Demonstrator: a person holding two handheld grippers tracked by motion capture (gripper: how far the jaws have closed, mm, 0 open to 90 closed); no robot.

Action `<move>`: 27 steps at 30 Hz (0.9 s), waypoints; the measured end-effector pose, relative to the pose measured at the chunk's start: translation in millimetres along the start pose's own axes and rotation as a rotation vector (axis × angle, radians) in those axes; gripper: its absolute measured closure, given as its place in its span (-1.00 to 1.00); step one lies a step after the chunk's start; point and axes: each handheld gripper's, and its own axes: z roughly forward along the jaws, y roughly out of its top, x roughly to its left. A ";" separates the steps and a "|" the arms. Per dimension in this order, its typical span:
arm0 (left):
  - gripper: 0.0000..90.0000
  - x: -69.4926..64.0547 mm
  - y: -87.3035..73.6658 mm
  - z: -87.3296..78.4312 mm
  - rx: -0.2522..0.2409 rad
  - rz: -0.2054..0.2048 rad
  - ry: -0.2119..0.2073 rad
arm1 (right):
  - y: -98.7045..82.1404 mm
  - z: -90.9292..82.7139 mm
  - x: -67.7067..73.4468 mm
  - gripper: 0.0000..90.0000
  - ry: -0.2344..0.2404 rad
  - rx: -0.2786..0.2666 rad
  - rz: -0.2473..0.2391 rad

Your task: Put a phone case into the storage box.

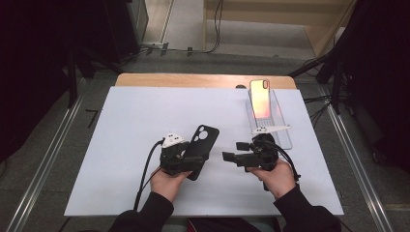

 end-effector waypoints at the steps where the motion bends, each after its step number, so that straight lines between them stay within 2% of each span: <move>1: -0.66 -1.9 -1.4 0.8 -0.003 -0.002 -0.002 | 1.2 0.7 0.2 -0.57 -0.002 -0.002 0.008; 6: -0.66 -9.0 -7.1 3.7 -0.027 -0.002 0.003 | 5.8 4.9 -1.2 -0.57 0.005 -0.007 0.044; 10: -0.66 -12.2 -11.6 4.7 -0.055 -0.013 -0.001 | 8.5 10.2 -1.5 -0.57 -0.010 -0.006 0.034; 17: -0.66 -21.6 -18.1 5.6 -0.108 0.030 0.027 | 15.7 15.9 -1.3 -0.57 0.012 -0.029 0.068; 22: -0.66 -29.9 -22.3 4.1 -0.155 0.084 0.064 | 20.6 20.9 0.8 -0.56 0.016 -0.045 0.071; 27: -0.66 -34.6 -25.7 2.7 -0.197 0.103 0.077 | 23.4 26.2 1.1 -0.55 0.030 -0.058 0.091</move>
